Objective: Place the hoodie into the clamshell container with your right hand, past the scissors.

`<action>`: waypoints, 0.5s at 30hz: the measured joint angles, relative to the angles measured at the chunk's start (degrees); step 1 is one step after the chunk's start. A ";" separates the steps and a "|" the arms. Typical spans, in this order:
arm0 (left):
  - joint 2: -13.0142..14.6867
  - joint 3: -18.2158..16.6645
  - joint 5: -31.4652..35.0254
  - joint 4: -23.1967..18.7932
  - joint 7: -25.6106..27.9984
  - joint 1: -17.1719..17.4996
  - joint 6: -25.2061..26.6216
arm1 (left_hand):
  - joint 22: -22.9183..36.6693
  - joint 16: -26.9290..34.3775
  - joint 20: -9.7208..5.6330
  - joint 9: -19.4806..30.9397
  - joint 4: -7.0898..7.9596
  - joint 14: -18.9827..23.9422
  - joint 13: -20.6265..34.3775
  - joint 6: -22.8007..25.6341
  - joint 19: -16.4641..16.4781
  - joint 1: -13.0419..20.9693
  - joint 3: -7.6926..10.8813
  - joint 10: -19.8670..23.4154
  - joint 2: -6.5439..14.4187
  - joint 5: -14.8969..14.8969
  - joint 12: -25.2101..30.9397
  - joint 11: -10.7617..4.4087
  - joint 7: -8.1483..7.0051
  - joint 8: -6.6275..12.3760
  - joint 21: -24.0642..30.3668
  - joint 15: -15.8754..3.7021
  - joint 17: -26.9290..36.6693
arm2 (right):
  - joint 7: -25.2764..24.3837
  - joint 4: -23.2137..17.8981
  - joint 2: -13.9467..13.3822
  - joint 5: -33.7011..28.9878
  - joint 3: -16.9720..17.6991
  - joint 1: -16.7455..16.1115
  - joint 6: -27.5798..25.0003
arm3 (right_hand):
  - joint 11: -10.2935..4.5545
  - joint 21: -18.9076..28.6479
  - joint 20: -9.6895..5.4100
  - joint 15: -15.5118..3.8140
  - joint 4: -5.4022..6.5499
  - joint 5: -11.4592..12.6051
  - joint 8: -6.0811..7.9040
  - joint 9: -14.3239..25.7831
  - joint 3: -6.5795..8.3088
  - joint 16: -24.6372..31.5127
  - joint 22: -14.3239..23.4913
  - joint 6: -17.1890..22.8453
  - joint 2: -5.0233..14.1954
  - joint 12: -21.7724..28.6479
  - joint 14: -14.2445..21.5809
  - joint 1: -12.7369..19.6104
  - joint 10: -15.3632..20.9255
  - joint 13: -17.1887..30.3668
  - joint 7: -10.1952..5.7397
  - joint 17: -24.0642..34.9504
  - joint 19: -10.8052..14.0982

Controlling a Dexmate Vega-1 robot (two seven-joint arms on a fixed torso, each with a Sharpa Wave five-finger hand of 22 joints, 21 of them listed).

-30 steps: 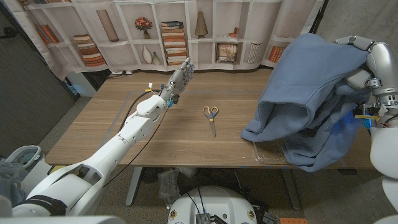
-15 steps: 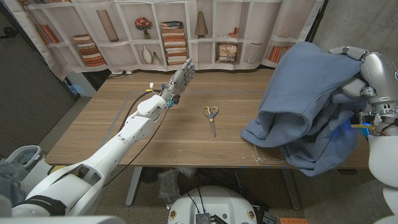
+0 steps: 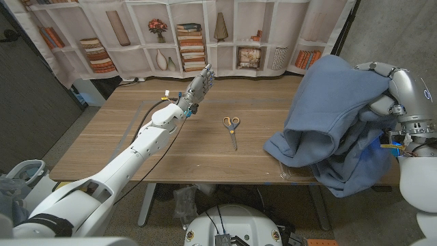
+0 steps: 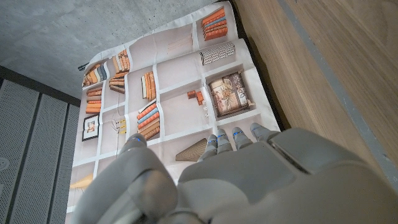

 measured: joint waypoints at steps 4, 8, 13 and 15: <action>0.08 0.00 0.15 -0.33 0.34 0.00 0.24 | 0.00 0.00 0.00 0.00 -0.16 -0.24 0.00 0.00 0.00 0.12 -0.31 0.00 0.12 0.00 0.00 0.00 0.00 0.00 0.00 0.24 0.00 | -0.43 1.17 -0.66 -0.33 -0.73 -0.01 0.00 | -0.01 0.00 0.00 0.00 0.00 0.00 -0.01 -0.04 0.00 0.00 -0.01 0.00 0.00 0.00 0.00 0.00 0.00 0.00 0.00 0.00 0.00; 0.24 -0.04 0.23 -0.56 0.66 0.00 0.43 | 0.00 0.00 0.00 0.00 -0.16 -0.33 0.00 0.00 0.00 0.12 -0.31 0.00 0.12 0.00 0.00 0.00 0.00 0.00 0.00 0.33 0.00 | -1.00 2.26 -1.32 -0.37 -1.46 0.01 -0.03 | -0.01 0.00 0.00 0.01 0.00 -0.01 -0.11 -0.08 0.00 0.00 -0.01 -0.01 0.00 -0.01 0.01 0.00 0.00 0.00 0.00 0.16 0.00; 0.27 -0.13 0.27 -0.58 0.86 -0.02 0.52 | 0.00 0.00 -0.31 0.00 -0.16 -0.59 0.00 0.00 -0.31 0.12 -0.31 0.00 0.12 0.00 0.00 0.00 0.00 0.00 0.00 0.06 0.00 | -1.85 3.40 -2.07 -0.84 -2.30 0.01 -0.54 | -0.10 0.00 0.01 0.01 0.00 -0.04 0.09 0.07 0.00 -0.22 0.03 -0.01 0.00 -0.33 0.01 0.00 0.09 0.00 0.00 0.16 0.00; 0.20 -0.13 0.30 -0.45 0.86 -0.14 0.53 | 0.00 0.00 -0.31 0.00 -0.16 -0.62 0.00 0.00 -0.31 0.12 -0.31 0.00 0.12 0.00 0.00 0.00 0.00 0.00 0.00 0.03 0.00 | -2.13 3.66 -2.31 -1.08 -2.57 -0.03 -0.73 | -0.10 0.00 0.01 0.01 -0.16 -0.05 0.10 0.13 0.16 -0.22 0.03 -0.01 0.00 -0.33 0.01 0.00 0.08 0.00 0.00 0.16 0.01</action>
